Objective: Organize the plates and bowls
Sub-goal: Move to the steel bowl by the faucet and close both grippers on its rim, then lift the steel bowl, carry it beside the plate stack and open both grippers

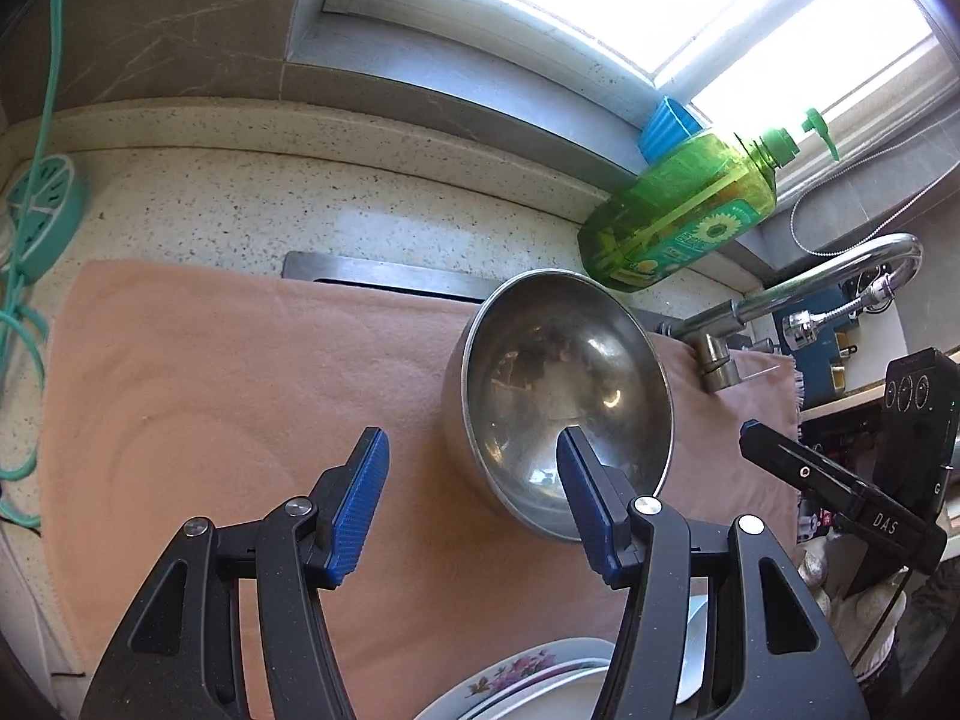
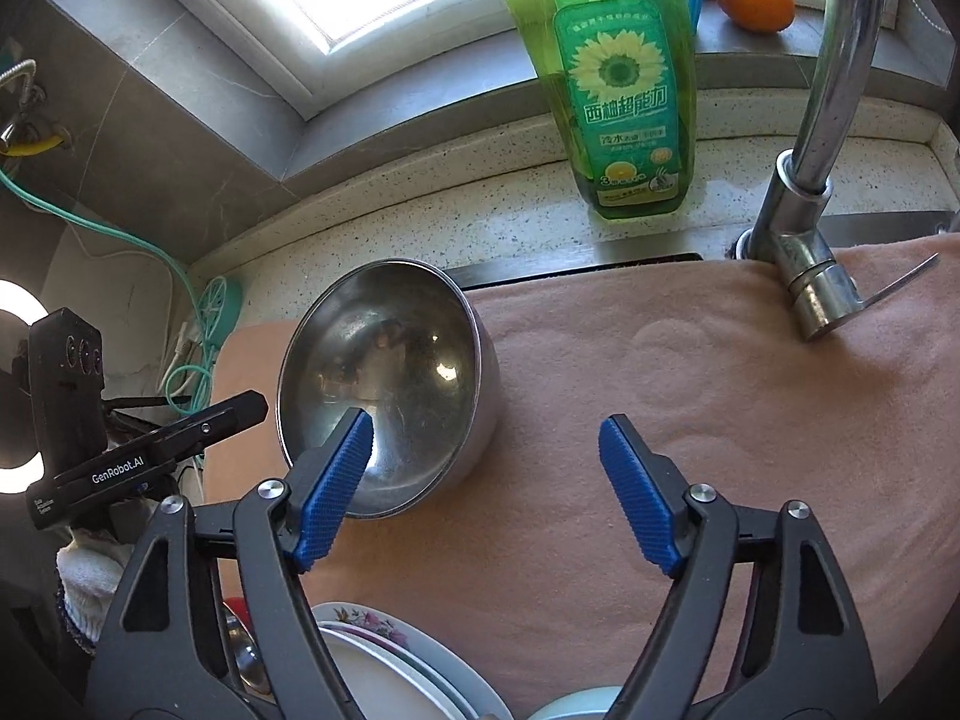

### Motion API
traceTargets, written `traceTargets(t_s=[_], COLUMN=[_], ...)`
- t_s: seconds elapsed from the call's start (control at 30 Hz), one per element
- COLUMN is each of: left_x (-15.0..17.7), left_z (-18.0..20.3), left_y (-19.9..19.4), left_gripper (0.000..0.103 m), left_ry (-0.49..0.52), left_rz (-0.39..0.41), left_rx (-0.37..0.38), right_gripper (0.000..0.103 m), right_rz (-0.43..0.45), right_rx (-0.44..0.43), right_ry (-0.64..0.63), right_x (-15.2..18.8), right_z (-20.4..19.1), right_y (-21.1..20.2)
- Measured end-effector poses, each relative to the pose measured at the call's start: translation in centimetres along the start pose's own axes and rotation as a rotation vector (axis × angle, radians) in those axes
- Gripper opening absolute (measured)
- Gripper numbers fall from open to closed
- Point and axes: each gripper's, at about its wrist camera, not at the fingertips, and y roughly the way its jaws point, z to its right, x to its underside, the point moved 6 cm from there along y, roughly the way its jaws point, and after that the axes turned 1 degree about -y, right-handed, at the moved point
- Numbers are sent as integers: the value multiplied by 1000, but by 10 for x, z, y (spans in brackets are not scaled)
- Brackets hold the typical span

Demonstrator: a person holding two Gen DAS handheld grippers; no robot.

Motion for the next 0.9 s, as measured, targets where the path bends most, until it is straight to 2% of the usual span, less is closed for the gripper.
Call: traceTargets(t_s=[0.1, 0.2, 0.23, 0.33, 0.43, 0.57, 0.9], left_x=[-3, -4, -4, -2, -1, 0, 2], left_z=[1, 0, -1, -2, -1, 2, 1], left_y=[10, 19, 21, 25, 29, 33, 31], left_gripper=[57, 54, 49, 36, 24, 21, 21], left_ry=[8, 7, 9, 21, 32, 50, 50], left_rz=[-17, -33, -39, -53, -64, -73, -63], left_rx=[-6, -7, -4, -7, -4, -7, -15], right_gripper=[70, 56, 52, 48, 31, 18, 17], right_rz=[-29, -52, -57, -72, -92, -111, -100], right_rx=[-14, -18, -19, -15, -23, -28, 12], right_ry=[23, 27, 28, 29, 35, 31, -22], right_x=[0, 0, 0, -1, 0, 3, 9], right_z=[1, 0, 0, 0, 0, -2, -11], right_y=[14, 24, 27, 35, 41, 47, 42])
